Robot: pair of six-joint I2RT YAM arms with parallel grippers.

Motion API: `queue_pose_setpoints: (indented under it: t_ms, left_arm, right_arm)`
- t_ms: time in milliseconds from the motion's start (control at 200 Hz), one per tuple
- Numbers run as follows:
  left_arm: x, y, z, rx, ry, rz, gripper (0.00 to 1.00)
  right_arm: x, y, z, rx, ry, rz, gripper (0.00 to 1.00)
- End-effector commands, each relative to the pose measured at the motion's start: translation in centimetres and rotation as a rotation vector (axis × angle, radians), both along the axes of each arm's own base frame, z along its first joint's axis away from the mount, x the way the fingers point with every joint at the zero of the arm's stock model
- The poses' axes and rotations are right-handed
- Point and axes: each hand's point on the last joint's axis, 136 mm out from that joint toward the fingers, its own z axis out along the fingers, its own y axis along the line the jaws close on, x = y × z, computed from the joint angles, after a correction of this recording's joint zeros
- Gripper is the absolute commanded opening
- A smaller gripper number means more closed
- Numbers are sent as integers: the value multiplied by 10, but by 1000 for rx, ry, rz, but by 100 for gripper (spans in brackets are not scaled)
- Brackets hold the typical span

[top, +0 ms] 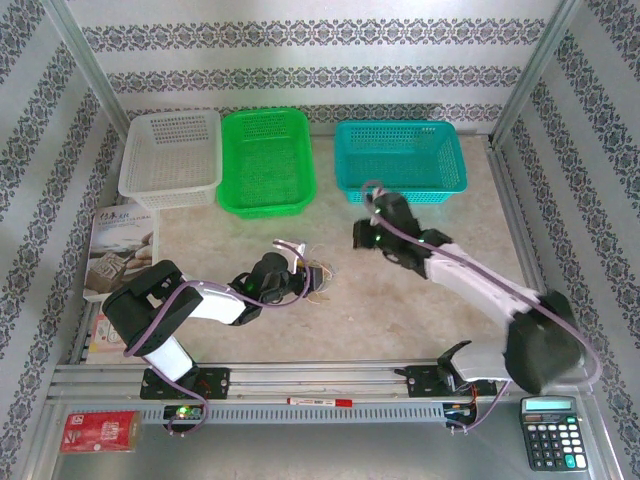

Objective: Untangle the cables

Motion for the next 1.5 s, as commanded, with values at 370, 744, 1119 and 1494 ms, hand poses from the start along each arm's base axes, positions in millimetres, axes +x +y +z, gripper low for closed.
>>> queue_pose_setpoints:
  t_ms: [370,744,1119,1494]
  left_arm:
    - [-10,1,-20,-32,34,-1,34]
    - [-17,2,22,-75,-16,-35,54]
    - [-30,-1,111,-84,-174,-144,76]
    - [-2,-35,126,-91,-219,-187,81]
  right_arm:
    - [-64,-25,343,495,-653,78,0]
    - [-57,-28,312,455,-606,48,0]
    - [-44,-9,247,486,-464,61,0]
    - [-49,28,233,465,-429,145,0]
